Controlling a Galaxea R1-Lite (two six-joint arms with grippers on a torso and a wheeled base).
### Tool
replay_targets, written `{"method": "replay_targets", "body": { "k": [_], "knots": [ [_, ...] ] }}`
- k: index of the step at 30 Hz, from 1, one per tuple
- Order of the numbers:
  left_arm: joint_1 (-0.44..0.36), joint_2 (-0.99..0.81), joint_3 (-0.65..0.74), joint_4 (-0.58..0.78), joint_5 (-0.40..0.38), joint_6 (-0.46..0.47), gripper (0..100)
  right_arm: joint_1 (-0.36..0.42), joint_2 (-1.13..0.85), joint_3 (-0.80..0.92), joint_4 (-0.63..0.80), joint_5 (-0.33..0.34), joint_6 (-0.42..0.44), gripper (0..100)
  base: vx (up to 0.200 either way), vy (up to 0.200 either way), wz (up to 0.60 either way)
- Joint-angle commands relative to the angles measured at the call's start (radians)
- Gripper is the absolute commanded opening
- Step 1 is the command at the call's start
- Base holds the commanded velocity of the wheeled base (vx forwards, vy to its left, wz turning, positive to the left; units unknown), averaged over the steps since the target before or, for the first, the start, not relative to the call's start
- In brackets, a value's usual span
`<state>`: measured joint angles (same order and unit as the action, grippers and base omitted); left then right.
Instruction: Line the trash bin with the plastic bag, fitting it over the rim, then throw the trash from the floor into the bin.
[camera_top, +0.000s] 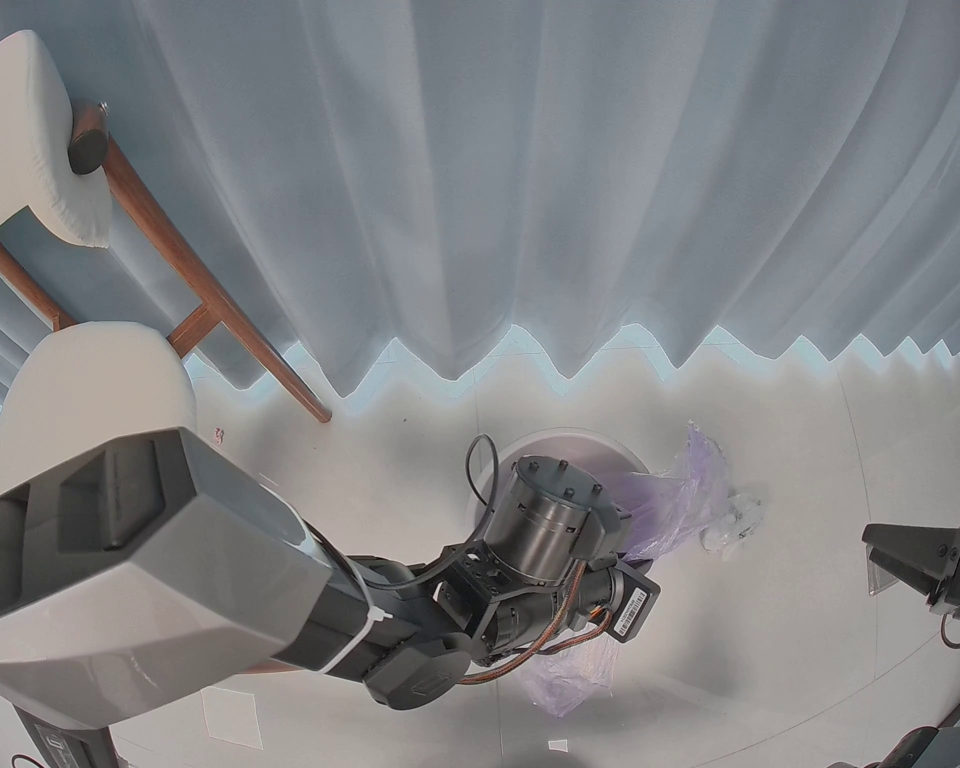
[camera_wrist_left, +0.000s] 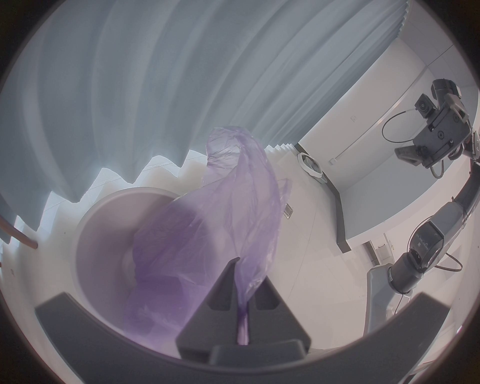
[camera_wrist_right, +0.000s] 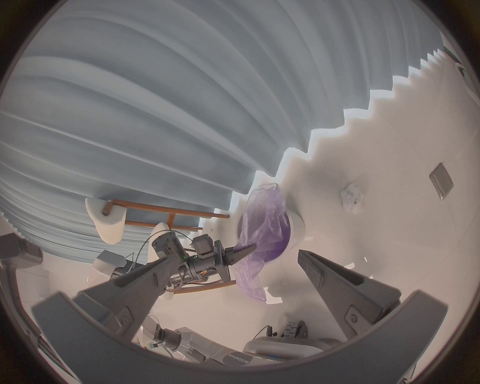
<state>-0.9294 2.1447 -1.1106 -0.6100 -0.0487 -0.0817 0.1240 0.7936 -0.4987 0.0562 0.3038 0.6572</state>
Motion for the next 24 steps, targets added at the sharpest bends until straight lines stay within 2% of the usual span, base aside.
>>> {"method": "replay_targets", "body": {
  "k": [1,5,24],
  "knots": [
    [0.0,0.004,0.0,0.001,0.0,-0.001,0,0.0,0.05,-0.009,0.019,0.005,0.001,100,0.0,0.0,0.0],
    [-0.005,0.004,0.0,0.001,0.0,-0.001,0,0.0,0.076,-0.009,0.022,0.032,0.001,100,0.0,0.0,0.0],
    [-0.037,0.027,0.0,-0.001,0.003,-0.015,0,-0.007,0.337,-0.095,0.013,0.026,-0.002,100,0.0,0.0,0.0]
  ]
}}
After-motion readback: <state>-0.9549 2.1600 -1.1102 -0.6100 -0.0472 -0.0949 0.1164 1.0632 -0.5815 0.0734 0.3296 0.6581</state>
